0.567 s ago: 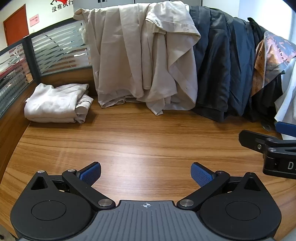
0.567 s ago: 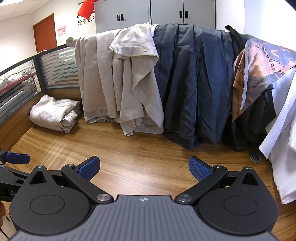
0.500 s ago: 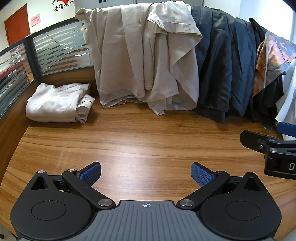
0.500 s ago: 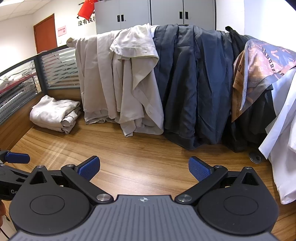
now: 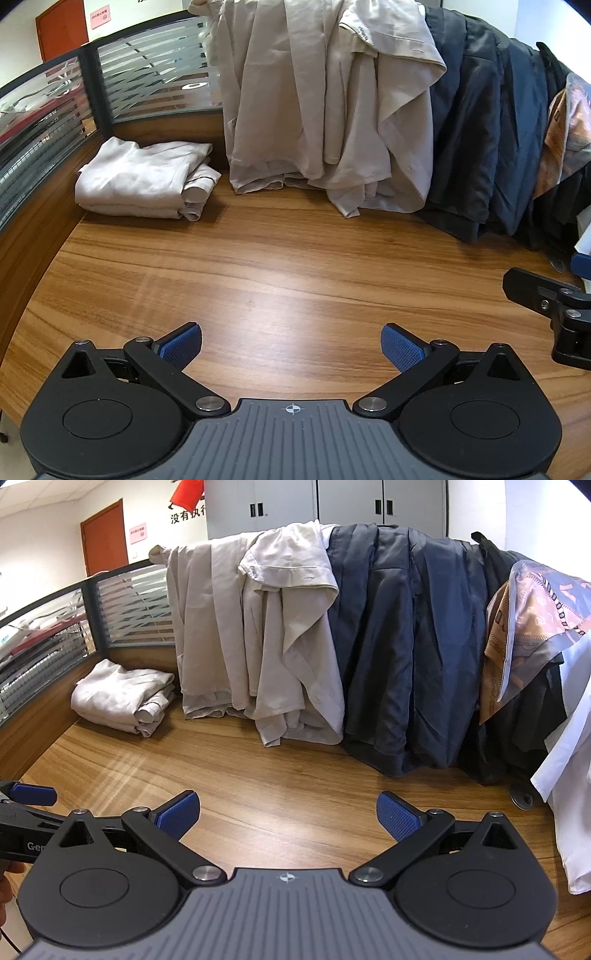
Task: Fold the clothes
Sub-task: 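Move both open grippers toward the beige shirt hanging on the partition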
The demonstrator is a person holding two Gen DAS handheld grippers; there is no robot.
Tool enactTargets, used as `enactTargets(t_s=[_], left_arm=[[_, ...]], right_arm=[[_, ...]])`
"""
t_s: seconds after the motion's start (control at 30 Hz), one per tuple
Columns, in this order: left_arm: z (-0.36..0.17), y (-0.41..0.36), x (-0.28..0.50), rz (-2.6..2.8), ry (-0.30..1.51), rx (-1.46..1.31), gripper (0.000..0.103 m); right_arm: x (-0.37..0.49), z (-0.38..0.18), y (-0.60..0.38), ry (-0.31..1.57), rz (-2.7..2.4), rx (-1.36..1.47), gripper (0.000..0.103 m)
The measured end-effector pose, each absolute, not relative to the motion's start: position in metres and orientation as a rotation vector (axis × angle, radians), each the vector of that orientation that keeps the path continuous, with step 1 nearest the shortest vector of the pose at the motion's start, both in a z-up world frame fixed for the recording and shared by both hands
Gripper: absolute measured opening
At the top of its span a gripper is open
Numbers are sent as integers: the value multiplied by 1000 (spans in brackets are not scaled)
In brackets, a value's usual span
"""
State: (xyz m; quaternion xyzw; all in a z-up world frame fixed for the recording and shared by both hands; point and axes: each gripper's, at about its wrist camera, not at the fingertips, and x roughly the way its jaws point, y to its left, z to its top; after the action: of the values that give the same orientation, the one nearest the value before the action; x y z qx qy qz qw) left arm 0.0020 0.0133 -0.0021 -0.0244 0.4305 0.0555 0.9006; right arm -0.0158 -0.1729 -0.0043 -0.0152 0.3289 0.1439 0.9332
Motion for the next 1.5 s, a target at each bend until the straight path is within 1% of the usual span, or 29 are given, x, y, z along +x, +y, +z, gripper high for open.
enactTargets(t_s=[1.5], left_arm=[[-6, 16, 9, 155, 900, -27, 103]], right_arm=[[-8, -8, -175, 702, 277, -32, 103]])
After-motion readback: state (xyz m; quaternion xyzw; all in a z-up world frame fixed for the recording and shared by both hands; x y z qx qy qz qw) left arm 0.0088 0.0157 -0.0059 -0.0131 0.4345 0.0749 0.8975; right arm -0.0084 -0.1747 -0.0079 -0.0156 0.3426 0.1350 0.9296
